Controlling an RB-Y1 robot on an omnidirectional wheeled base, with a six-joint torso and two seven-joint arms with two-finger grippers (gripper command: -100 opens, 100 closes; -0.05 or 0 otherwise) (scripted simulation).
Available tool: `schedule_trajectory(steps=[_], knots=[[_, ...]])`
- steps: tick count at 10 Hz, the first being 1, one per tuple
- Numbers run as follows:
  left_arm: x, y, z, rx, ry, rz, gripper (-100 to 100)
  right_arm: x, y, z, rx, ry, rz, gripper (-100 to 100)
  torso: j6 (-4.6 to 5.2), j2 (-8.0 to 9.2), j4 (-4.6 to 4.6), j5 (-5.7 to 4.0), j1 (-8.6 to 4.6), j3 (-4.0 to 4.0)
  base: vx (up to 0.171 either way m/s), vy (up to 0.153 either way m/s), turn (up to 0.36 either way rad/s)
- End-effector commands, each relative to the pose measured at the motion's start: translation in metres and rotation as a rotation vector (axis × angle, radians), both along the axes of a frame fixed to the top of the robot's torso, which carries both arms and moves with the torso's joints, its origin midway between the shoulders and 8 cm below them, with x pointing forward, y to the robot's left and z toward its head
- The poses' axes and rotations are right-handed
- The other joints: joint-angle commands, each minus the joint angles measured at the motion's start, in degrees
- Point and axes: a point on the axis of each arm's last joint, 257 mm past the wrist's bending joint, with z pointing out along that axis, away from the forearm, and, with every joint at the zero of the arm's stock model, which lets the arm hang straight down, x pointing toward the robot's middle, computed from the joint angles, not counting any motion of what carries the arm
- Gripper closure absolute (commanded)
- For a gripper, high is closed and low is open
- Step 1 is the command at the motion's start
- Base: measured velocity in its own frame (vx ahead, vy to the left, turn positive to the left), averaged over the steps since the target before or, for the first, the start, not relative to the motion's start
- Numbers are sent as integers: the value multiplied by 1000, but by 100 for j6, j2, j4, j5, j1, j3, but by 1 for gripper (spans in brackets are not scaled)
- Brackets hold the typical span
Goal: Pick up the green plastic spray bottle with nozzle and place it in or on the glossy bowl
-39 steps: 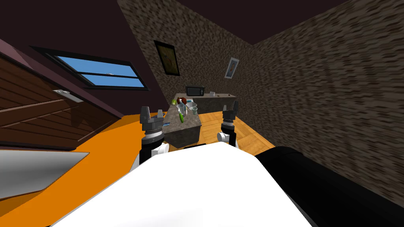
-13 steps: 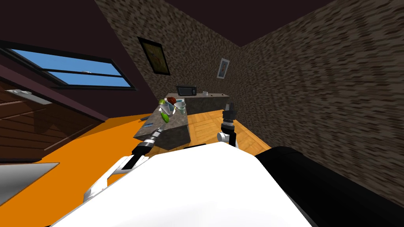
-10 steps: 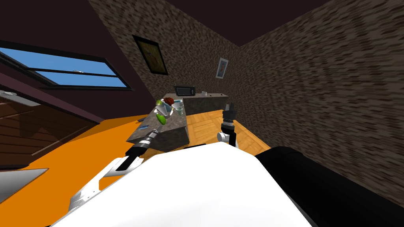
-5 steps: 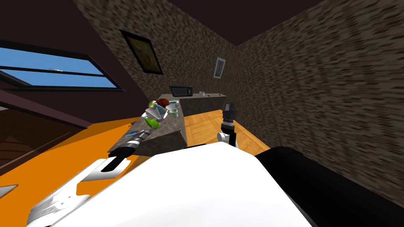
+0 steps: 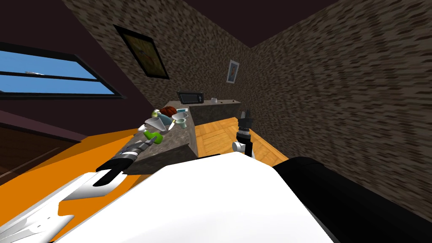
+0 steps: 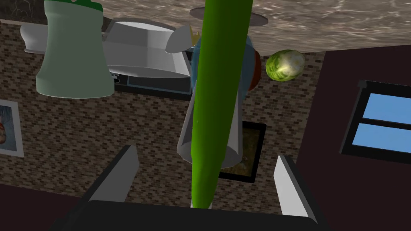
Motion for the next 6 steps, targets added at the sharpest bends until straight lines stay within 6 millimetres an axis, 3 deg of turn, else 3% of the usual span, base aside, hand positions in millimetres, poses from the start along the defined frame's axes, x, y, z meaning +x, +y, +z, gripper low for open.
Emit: schedule_trajectory(steps=[1,2,3,4,5,6], knots=[[-1,19,8,52,14,25,-100,0,0,0,0,0,0,0,0,0,0,0,0,0,79,-59,-37],[1,10,6,31,7,13,-100,0,0,0,0,0,0,0,0,2,0,-1,-3,1,19,-23,24],[1,11,7,35,9,17,0,0,0,0,0,0,0,0,-3,20,3,2,8,11,0,0,0],[1,11,7,35,9,16,-100,0,0,0,0,0,0,0,-2,30,6,4,15,17,0,0,0],[1,11,7,35,9,16,100,0,0,0,0,0,0,0,-2,34,7,5,18,19,0,0,0],[1,11,7,35,9,16,100,0,0,0,0,0,0,0,-3,35,8,5,19,20,0,0,0]])
